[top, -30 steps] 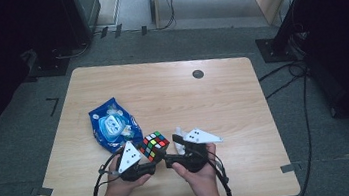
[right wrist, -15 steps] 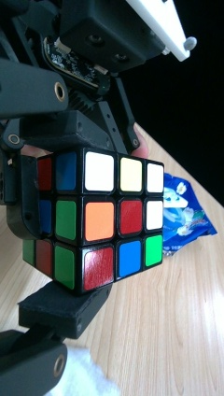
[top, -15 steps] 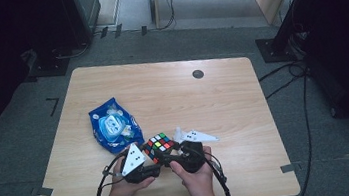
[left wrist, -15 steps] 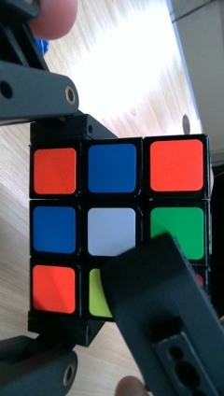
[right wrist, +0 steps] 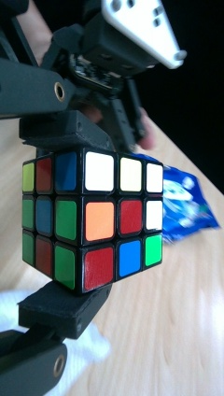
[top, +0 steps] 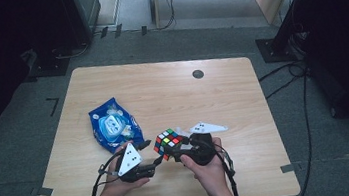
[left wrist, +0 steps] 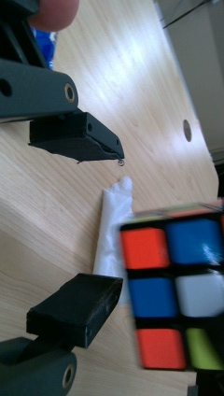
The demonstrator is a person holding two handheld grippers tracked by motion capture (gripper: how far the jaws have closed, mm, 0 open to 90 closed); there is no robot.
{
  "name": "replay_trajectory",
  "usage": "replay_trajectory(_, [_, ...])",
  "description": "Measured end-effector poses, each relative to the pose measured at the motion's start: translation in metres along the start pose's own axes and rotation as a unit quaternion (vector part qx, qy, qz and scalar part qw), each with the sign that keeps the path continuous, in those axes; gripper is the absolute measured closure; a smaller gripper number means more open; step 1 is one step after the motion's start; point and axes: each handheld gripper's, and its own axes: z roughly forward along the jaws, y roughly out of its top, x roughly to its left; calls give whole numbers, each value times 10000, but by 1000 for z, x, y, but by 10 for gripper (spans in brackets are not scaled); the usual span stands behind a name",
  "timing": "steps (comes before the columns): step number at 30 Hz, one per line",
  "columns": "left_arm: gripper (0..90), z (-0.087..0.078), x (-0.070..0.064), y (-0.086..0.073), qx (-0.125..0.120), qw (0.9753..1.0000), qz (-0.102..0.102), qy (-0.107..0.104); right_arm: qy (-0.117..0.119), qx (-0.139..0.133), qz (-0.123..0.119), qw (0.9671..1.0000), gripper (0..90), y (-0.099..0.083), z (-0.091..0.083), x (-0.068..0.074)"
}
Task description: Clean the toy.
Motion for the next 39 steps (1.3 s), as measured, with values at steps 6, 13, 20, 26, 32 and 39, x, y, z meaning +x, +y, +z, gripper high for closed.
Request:
replay_trajectory(6, [292,2,-9,0,93,9993,324,148,-7,227,-201,9995,341,-2,8,9])
replay_trajectory(13, [214,3,-12,2,58,9990,361,264,76,268,-99,9996,341,-2,9,7])
replay_trajectory(20, [165,2,-19,6,-143,9992,348,100,185,484,-13,9987,342,-6,16,8])
replay_trajectory(26, [279,4,-24,3,-79,9980,609,137,82,557,79,9984,341,-7,20,7])
replay_trajectory(32, [340,3,-16,1,2,9987,428,278,188,657,74,9976,340,-7,22,1])
replay_trajectory(39, [340,-7,17,-5,49,9974,-377,611,30,197,19,9998,342,1,0,-28])
